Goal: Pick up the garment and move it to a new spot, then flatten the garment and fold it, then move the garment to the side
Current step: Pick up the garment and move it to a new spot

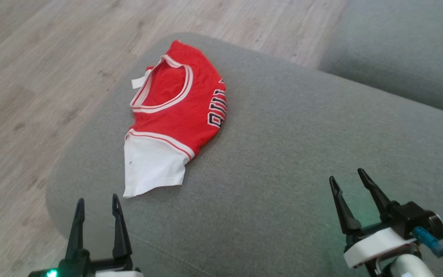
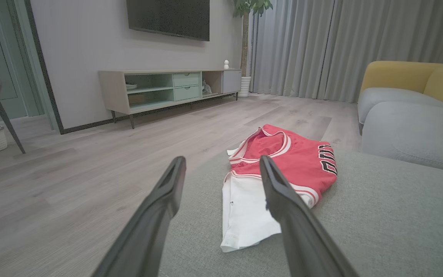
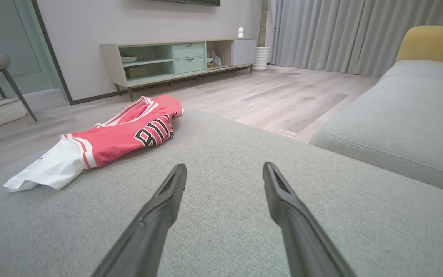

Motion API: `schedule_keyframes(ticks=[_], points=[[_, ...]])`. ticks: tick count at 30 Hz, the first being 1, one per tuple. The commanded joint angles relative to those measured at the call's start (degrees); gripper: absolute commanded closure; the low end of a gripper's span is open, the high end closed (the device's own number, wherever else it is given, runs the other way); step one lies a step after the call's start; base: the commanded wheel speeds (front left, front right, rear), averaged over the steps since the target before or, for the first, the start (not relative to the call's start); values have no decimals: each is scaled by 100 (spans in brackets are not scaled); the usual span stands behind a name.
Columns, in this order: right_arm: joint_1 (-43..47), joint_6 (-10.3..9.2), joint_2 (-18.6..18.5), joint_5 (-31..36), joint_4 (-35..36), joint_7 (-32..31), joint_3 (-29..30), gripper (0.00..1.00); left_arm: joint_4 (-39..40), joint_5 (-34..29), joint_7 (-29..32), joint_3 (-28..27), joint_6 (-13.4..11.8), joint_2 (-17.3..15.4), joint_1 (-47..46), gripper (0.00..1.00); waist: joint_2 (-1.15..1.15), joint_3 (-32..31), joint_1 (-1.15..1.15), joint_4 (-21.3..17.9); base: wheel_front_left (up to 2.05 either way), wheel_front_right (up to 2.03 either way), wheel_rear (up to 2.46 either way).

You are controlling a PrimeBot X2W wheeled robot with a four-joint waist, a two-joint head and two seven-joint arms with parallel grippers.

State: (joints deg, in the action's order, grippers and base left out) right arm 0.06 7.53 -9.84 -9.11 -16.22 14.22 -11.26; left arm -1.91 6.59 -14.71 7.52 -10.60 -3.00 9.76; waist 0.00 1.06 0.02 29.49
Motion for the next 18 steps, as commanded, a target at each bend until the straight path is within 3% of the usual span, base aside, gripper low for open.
schedule_keyframes(ticks=[1, 5, 10, 18], points=[[-138, -4, -142, -47, 135, 78, -127, 0, 208, 29, -29, -199, -19, 13, -253, 0, 0, 164, -2, 146, 0, 0, 0], [-213, -4, -473, -62, 197, 78, -183, 0, 256, -50, -29, -205, 50, 13, -658, 0, 0, 566, -2, 212, 0, 0, 0], [-312, -4, -1167, -65, 399, 78, -60, 0, -121, 1, -29, -149, 213, 13, -1770, 0, 0, 1238, -2, 252, 0, 0, 0], [-269, -4, -2219, -116, 825, 78, 133, 0, -2439, 260, 277, -205, 489, 0, -4050, 0, 0, 2061, -2, 2, 0, 0, 0]])
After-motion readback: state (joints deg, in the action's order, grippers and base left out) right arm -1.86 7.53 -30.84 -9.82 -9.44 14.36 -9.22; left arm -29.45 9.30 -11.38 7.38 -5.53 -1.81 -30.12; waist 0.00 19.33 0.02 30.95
